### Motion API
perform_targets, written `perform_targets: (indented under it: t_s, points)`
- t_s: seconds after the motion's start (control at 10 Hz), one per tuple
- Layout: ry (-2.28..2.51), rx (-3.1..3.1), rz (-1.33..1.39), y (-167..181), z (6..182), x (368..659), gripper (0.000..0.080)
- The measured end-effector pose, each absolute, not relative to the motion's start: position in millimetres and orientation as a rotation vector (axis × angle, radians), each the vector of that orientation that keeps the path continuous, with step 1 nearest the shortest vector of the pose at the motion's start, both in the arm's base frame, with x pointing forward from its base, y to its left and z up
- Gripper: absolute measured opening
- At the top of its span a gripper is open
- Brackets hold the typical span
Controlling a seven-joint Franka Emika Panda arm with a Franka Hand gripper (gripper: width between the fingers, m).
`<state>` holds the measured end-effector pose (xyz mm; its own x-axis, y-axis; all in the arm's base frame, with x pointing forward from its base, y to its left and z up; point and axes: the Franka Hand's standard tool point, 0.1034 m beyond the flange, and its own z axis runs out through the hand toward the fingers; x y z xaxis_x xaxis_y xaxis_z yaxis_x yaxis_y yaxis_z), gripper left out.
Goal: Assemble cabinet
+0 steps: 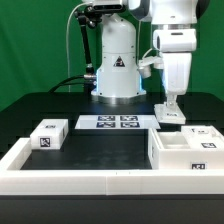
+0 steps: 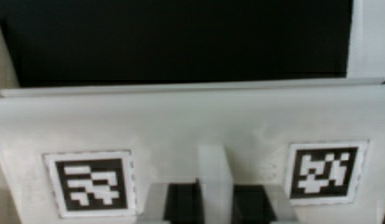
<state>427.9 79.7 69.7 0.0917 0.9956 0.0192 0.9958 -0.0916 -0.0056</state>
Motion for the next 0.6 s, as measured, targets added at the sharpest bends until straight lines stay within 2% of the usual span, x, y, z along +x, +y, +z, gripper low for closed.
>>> perform_targets:
  t_s: [0.6]
  points:
    - [-2.080,-2.323,-0.036,68.5,66.1,454.7,0.0068]
